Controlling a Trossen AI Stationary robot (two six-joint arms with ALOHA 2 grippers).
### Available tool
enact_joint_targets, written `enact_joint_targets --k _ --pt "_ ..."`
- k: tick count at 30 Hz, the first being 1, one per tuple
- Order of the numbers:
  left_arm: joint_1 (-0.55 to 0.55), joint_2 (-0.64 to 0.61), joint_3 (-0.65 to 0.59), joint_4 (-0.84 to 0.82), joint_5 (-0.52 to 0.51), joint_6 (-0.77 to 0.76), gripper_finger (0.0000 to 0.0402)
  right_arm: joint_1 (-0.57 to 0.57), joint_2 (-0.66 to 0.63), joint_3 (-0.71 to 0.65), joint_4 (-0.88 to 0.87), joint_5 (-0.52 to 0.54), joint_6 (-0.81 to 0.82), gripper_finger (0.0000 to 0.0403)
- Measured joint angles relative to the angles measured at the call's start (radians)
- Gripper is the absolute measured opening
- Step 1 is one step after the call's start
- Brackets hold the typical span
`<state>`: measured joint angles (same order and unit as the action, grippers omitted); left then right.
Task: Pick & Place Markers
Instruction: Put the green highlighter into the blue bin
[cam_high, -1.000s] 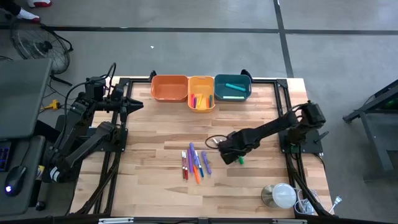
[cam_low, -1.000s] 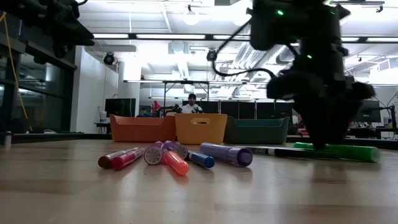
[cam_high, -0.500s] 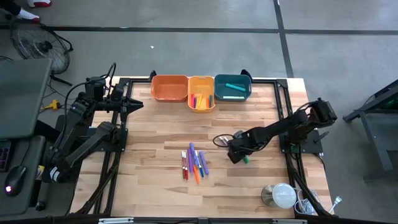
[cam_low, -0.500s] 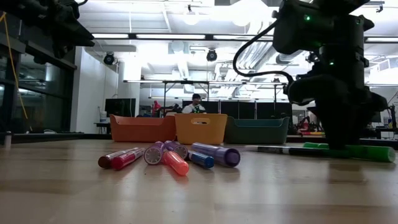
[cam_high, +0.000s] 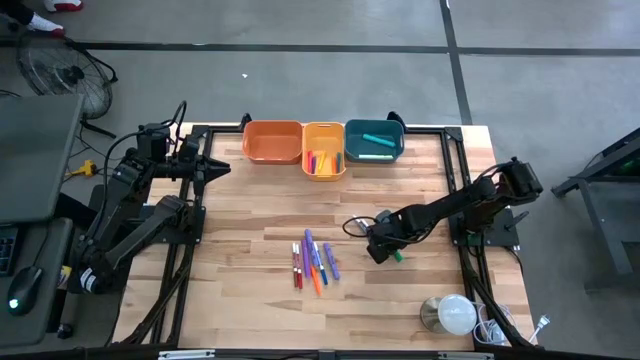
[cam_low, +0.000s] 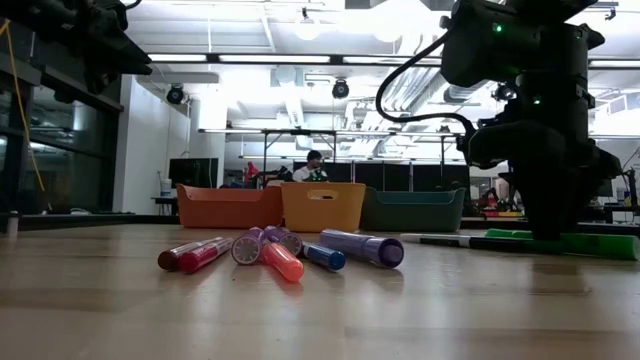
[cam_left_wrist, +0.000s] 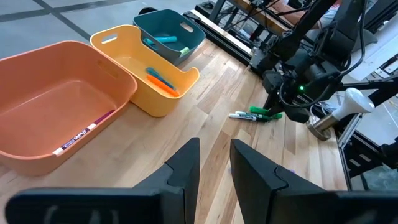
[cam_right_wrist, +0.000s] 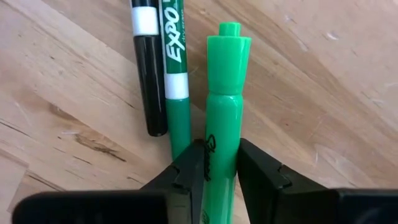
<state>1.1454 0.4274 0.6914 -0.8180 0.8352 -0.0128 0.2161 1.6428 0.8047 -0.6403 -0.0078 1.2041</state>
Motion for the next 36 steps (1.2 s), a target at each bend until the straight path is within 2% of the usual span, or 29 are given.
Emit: enact_joint_targets --k 22,36 --pt "0.000 0.000 0.000 0.000 0.001 -0.001 0.0088 -0.002 0.002 0.003 0.000 -0.023 -0.028 0.0061" --pt "0.000 0.000 0.000 0.000 0.002 -0.013 0.0088 -0.103 -0.016 0.224 -0.269 -0.023 -0.239 0.0054"
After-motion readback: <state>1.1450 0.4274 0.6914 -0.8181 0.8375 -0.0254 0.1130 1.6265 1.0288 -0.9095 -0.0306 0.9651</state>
